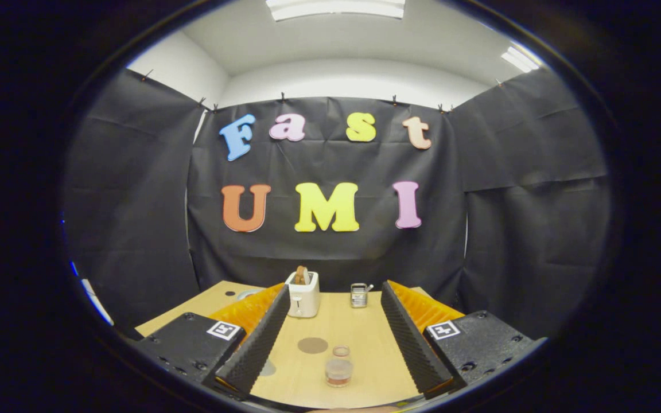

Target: Take the bottle from table, then pour the juice into the cup, finally place the bottle on the coaster

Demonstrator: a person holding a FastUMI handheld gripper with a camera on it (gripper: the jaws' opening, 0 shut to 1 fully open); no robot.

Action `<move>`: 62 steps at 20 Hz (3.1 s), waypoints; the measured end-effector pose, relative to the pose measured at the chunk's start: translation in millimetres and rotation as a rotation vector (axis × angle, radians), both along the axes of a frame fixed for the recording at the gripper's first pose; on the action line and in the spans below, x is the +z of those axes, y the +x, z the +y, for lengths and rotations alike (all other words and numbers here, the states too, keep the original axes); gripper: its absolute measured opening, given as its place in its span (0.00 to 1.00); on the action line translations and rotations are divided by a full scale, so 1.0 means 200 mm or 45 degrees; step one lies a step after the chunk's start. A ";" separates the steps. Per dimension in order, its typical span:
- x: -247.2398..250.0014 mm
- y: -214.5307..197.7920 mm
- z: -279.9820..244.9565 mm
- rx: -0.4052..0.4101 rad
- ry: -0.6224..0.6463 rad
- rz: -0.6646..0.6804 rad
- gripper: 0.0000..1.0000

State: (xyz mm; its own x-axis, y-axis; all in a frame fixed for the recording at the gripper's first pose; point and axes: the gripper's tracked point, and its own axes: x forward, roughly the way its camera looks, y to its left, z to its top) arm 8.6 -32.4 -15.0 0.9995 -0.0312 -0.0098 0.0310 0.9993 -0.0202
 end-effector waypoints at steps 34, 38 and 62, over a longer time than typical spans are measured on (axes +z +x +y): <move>-0.83 0.32 -0.04 -0.034 -0.035 0.014 1.00; -0.92 0.36 -0.05 -0.050 -0.028 0.036 1.00; -1.43 0.55 -0.13 -0.063 -0.053 0.060 1.00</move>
State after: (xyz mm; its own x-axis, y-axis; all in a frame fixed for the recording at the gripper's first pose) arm 118.4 -57.4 -300.7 0.9951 -0.0820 -0.0547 0.0785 0.9949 -0.0641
